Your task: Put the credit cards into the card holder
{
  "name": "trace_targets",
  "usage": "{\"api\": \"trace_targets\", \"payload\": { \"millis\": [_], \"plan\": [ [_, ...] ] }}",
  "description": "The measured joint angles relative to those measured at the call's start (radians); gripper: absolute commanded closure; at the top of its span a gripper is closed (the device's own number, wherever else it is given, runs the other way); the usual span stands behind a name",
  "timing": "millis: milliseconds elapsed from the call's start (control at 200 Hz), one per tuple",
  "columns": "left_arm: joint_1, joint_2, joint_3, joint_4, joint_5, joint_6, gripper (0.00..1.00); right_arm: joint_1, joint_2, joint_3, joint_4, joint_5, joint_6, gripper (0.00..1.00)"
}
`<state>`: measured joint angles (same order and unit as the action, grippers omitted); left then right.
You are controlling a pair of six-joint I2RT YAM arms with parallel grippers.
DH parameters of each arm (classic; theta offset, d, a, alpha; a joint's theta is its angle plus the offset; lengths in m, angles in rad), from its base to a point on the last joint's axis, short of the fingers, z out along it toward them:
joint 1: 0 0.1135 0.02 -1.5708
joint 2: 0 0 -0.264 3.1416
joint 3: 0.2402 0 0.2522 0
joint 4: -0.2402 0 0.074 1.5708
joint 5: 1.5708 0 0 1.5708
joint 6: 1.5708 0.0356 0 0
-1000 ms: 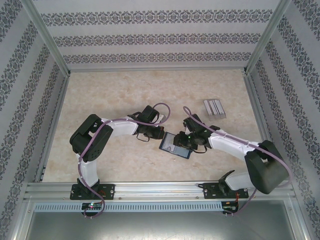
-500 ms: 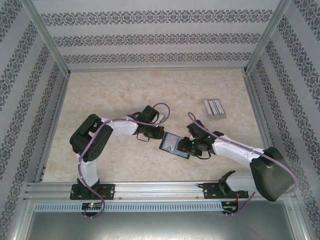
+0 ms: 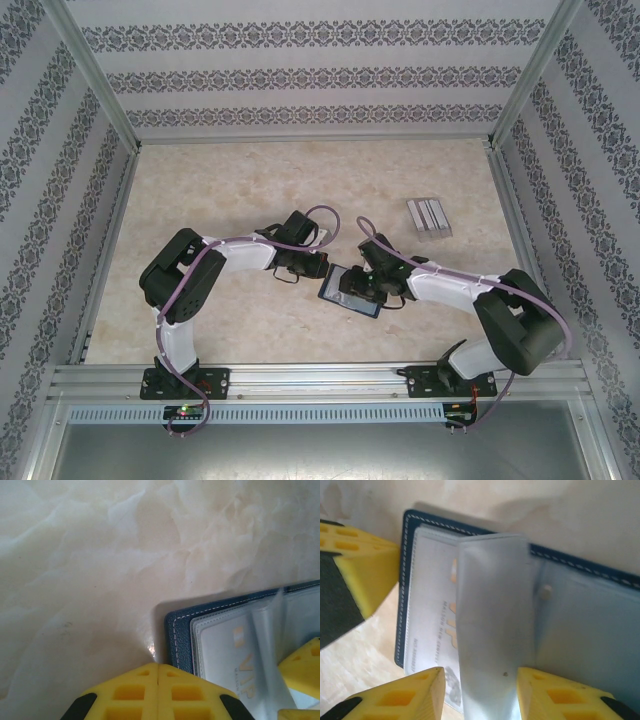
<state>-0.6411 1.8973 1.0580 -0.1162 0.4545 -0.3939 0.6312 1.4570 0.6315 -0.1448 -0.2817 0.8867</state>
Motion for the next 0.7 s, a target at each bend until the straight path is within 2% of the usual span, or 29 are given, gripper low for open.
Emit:
{"api": "trace_targets", "payload": {
  "millis": [295,495,605,699],
  "plan": [
    [0.005,0.000,-0.007,0.012,0.002,-0.020,0.94,0.029,0.000,0.017,0.136,-0.044,0.021,0.60],
    [0.051,0.000,-0.054,0.092,0.090,-0.089,0.93,0.055,0.015,0.049,0.225,-0.091,0.036,0.60],
    [0.062,-0.002,-0.076,0.130,0.112,-0.114,0.93,0.055,-0.003,0.054,0.222,-0.103,0.027,0.58],
    [0.068,-0.002,-0.084,0.146,0.122,-0.128,0.93,0.051,-0.097,0.053,0.151,-0.077,0.008,0.56]
  ]
}}
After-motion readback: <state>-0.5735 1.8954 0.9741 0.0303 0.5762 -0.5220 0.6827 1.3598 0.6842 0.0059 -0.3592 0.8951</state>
